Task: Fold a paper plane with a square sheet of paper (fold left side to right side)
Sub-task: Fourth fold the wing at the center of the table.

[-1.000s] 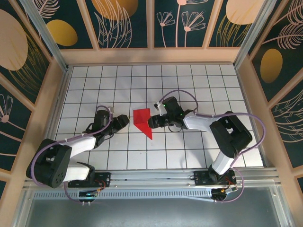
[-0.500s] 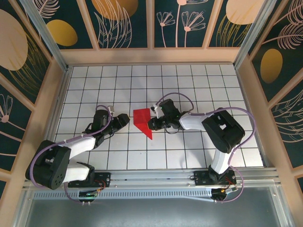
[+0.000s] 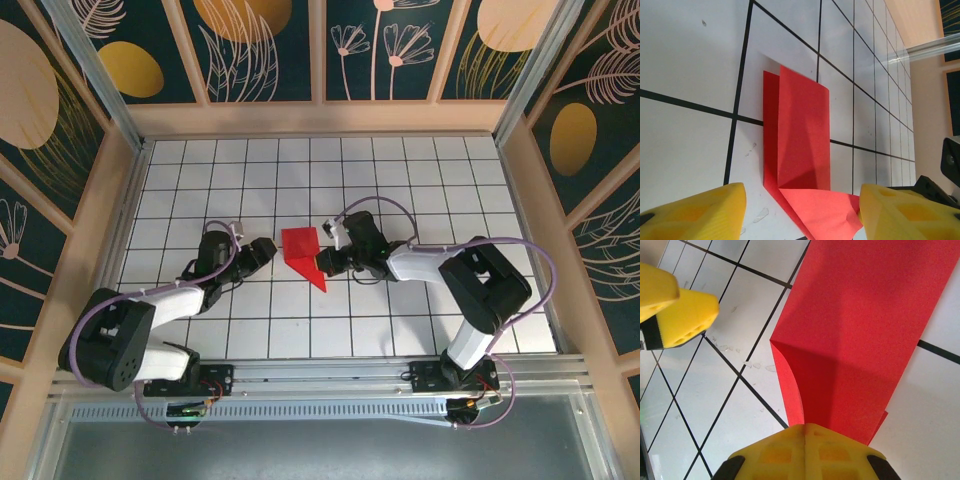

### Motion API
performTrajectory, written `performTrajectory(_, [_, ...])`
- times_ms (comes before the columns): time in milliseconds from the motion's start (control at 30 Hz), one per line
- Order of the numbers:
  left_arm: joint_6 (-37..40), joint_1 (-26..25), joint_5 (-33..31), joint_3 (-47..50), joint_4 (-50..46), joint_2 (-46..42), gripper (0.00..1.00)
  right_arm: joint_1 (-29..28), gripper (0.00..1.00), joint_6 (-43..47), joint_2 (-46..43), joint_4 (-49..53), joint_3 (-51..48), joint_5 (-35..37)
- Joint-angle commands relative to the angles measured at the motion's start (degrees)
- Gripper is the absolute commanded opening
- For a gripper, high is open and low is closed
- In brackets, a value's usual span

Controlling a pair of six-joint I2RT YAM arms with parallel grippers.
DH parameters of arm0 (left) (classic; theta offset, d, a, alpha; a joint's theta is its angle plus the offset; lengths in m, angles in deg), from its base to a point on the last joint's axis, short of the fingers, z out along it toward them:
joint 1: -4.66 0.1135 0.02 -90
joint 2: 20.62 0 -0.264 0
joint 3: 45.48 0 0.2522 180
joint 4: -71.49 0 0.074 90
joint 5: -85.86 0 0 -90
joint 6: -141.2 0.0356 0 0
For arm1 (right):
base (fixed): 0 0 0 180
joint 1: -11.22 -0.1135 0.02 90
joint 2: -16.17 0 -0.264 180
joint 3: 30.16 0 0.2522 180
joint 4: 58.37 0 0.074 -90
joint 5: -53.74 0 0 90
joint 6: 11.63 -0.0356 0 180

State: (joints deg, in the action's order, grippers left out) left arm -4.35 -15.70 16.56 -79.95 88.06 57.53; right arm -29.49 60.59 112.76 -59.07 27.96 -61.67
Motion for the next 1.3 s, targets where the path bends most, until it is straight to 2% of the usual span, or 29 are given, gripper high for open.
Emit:
performTrajectory(0, [-1.4, 0.1, 2.4, -1.8, 3.8, 2.1, 0.61, -0.1, 0.00, -1.4, -2.6, -3.9, -2.0, -0.4])
performTrajectory(600, [-1.6, 0.0, 8.7, -4.7, 7.8, 11.1, 0.57, 0.1, 0.00, -3.3, -4.6, -8.3, -5.4, -0.2])
performTrajectory(967, [-1.0, -1.6, 10.7, -10.3, 9.4, 19.5, 0.44, 0.7, 0.00, -2.8, -5.2, -8.1, -6.2, -0.4])
performTrajectory(1267, [1.0, -2.3, 6.9, -12.5, 7.6, 22.7, 0.29, 1.6, 0.00, -3.2, -6.2, -8.2, -7.5, -0.1])
